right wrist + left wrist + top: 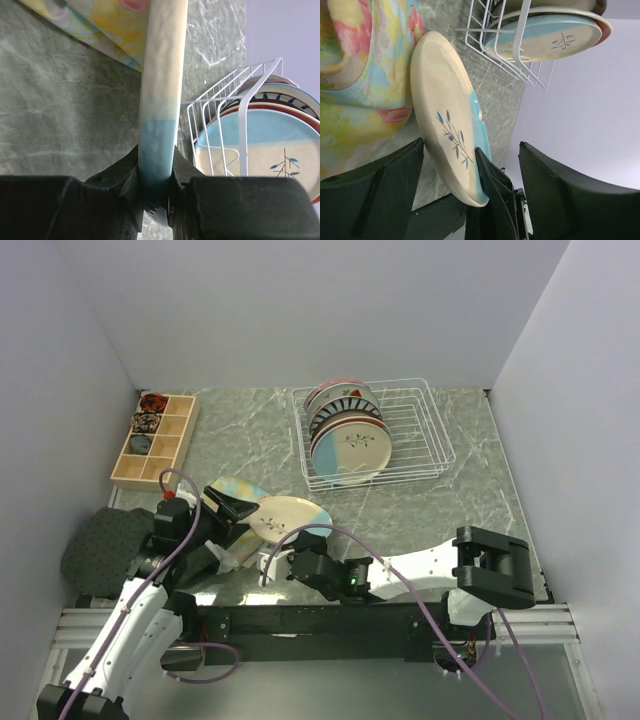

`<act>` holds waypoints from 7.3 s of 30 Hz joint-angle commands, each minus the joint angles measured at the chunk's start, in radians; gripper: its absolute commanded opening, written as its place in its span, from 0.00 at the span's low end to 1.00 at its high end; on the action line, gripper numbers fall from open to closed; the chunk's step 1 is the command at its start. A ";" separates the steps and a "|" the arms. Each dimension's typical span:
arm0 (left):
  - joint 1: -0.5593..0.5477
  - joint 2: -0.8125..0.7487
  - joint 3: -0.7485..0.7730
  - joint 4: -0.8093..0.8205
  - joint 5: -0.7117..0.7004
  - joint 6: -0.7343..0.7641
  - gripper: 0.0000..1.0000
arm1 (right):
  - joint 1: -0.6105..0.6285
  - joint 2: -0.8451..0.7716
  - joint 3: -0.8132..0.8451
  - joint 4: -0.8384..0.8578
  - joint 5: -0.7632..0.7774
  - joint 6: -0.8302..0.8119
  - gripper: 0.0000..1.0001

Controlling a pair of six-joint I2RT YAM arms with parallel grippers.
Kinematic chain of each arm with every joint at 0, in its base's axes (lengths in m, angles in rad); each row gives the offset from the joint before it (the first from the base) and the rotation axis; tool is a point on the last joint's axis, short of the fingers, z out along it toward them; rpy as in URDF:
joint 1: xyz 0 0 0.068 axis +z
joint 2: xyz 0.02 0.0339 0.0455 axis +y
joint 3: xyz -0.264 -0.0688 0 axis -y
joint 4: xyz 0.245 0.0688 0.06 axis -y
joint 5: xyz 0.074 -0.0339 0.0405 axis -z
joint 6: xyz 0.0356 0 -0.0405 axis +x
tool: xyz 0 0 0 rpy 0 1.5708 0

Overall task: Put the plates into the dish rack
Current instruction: Pass the plate from the left arm to the right, then pass the plate from the right arm to the left, then insert the plate into the dish rack, then reset the grippers

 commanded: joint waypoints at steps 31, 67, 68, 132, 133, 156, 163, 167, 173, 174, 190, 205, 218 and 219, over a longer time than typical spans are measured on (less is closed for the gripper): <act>-0.080 0.096 0.081 0.184 -0.061 -0.014 0.01 | 0.063 -0.197 -0.046 0.159 -0.054 -0.005 0.35; -0.123 0.574 1.100 -0.145 0.456 1.486 0.01 | -0.894 -0.782 0.197 -0.797 -1.069 0.162 1.00; -0.133 0.594 1.120 -0.143 0.449 1.505 0.01 | -0.911 -0.786 0.198 -0.794 -1.050 0.167 1.00; -0.445 1.329 1.613 -0.221 0.252 1.746 0.01 | -1.268 -0.829 0.177 -0.829 -1.101 0.151 1.00; -0.445 1.329 1.606 -0.217 0.251 1.746 0.01 | -1.268 -0.828 0.177 -0.827 -1.101 0.151 1.00; -0.453 1.361 1.441 -0.092 0.205 1.668 0.06 | -1.279 -0.816 0.169 -0.827 -1.107 0.144 1.00; -0.453 1.364 1.439 -0.082 0.186 1.617 0.36 | -1.282 -0.816 0.169 -0.830 -1.113 0.144 1.00; -0.453 1.335 1.434 -0.060 0.192 1.603 0.49 | -1.282 -0.813 0.169 -0.830 -1.116 0.144 1.00; -0.453 1.277 1.445 -0.039 0.177 1.565 0.69 | -1.290 -0.813 0.170 -0.832 -1.121 0.145 1.00; -0.453 1.265 1.444 -0.037 0.176 1.562 0.75 | -1.293 -0.813 0.170 -0.833 -1.125 0.147 1.00; -0.417 0.889 1.211 0.088 -0.010 1.358 1.00 | -1.379 -0.828 0.154 -0.708 -1.035 0.278 1.00; -0.031 0.082 0.421 0.020 -0.493 0.930 0.99 | -1.528 -0.940 0.106 -0.617 -0.394 0.839 1.00; -0.031 -0.059 0.319 0.021 -0.521 0.970 0.99 | -1.526 -1.017 0.017 -0.591 -0.354 0.897 1.00; -0.031 -0.064 0.318 0.020 -0.524 0.973 1.00 | -1.528 -1.017 0.017 -0.588 -0.354 0.897 1.00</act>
